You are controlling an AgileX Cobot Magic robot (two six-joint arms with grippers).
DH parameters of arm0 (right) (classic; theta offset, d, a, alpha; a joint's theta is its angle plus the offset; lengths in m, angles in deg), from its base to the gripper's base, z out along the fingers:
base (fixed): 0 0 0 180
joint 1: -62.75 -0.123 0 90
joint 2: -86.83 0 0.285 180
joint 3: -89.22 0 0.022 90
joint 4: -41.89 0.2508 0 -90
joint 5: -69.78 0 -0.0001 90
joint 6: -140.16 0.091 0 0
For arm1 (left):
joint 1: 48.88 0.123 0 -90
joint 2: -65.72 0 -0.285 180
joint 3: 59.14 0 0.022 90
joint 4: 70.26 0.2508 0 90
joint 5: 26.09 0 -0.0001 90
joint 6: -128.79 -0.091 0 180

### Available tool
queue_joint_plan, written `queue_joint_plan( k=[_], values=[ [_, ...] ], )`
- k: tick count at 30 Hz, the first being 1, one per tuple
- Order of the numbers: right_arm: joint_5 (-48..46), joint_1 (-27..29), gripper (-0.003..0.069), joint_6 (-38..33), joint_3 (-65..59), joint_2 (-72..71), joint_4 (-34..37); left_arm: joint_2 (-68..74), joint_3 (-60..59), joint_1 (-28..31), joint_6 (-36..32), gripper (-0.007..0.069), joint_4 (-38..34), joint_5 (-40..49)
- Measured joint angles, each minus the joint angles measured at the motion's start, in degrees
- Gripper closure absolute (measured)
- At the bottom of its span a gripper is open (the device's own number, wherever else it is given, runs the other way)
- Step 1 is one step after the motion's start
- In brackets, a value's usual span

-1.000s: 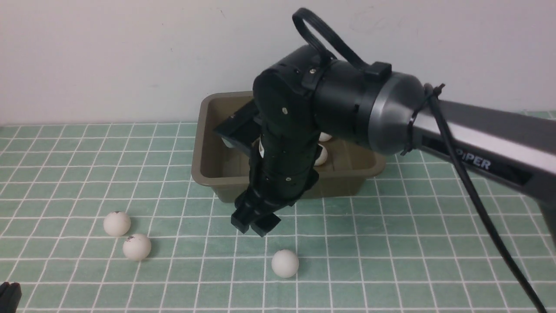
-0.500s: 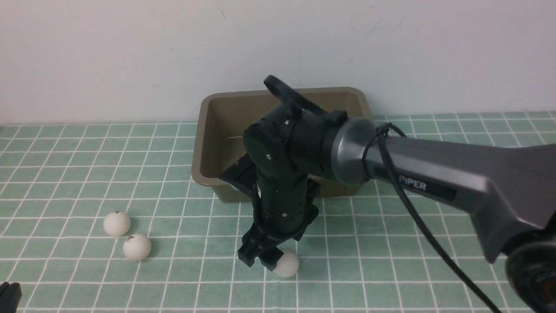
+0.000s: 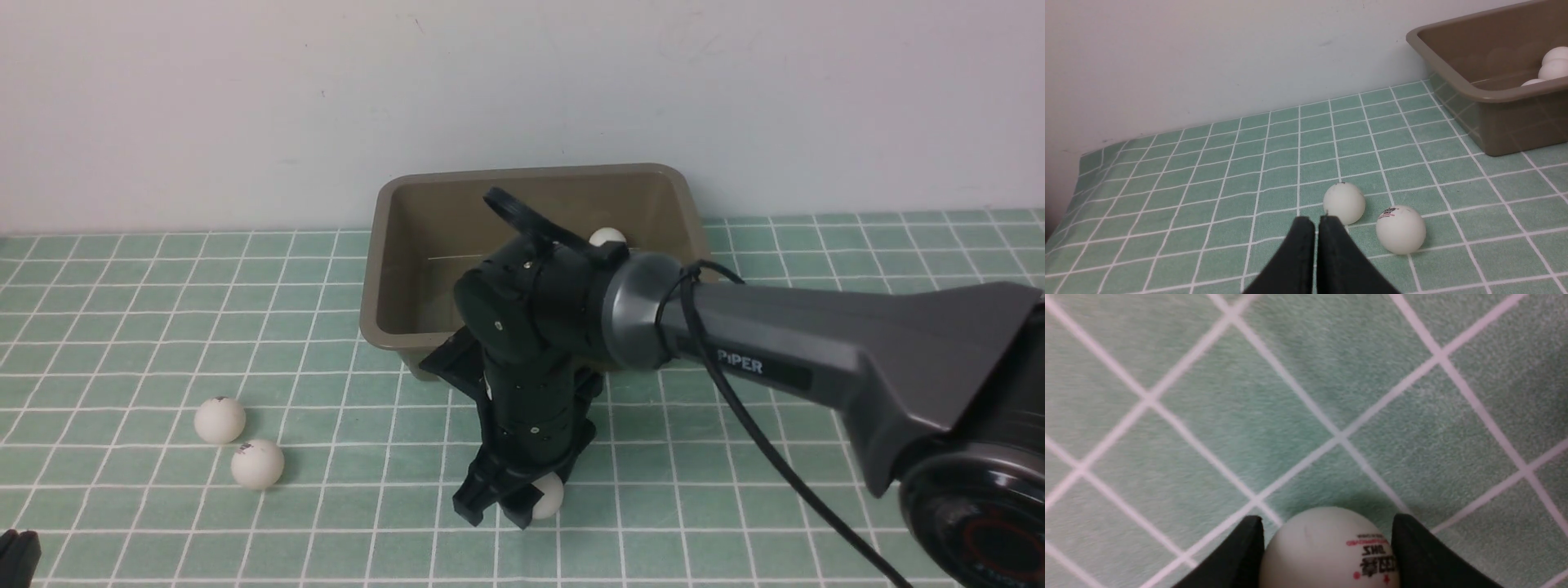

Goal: Put the table tennis balls in the box on the green coffee tablecloth.
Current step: 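Reach for and grasp a ping pong ball on the table, then release the ping pong ball into the bin and lift the gripper away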

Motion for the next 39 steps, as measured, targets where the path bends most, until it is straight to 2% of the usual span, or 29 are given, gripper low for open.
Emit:
queue_joint_plan(
  k=[5, 8, 11, 14, 18, 22, 26, 33, 39],
  values=[
    [-0.2, 0.0, 0.0297, -2.13, 1.92, -3.61, 2.59, 0.0, 0.0, 0.0, 0.0, 0.0629, 0.0, 0.0],
    [-0.27, 0.0, 0.0297, -2.82, 7.56, -4.56, 2.08, 0.0, 0.0, 0.0, 0.0, 0.0629, 0.0, 0.0],
    [-0.27, 0.0, 0.0297, -2.95, 13.74, -4.55, -2.49, 0.0, 0.0, 0.0, 0.0, 0.0629, 0.0, 0.0],
    [2.41, 0.67, 0.0297, -1.98, 16.79, -4.31, -10.0, 0.0, 0.0, 0.0, 0.0, 0.0629, 0.0, 0.0],
    [8.11, 3.66, 0.0297, 0.52, 17.2, -3.41, -13.2, 0.0, 0.0, 0.0, 0.0, 0.0629, 0.0, 0.0],
    [11.88, 9.54, 0.0297, 1.39, 17.2, -0.79, -8.57, 0.0, 0.0, 0.0, 0.0, 0.0629, 0.0, 0.0],
    [12.34, 12.75, 0.0285, 0.11, 17.2, 1.06, -3.63, 0.0, 0.0, 0.0, 0.0, 0.0629, 0.0, 0.0],
    [12.34, 14.93, 0.0219, -1.35, 17.2, 3.52, 0.98, 0.0, 0.0, 0.0, 0.0, 0.0629, 0.0, 0.0],
    [12.26, 14.98, 0.0196, -1.46, 18.2, 3.6, 2.0, 0.0, 0.0, 0.0, 0.0, 0.0629, 0.0, 0.0]
  ],
)
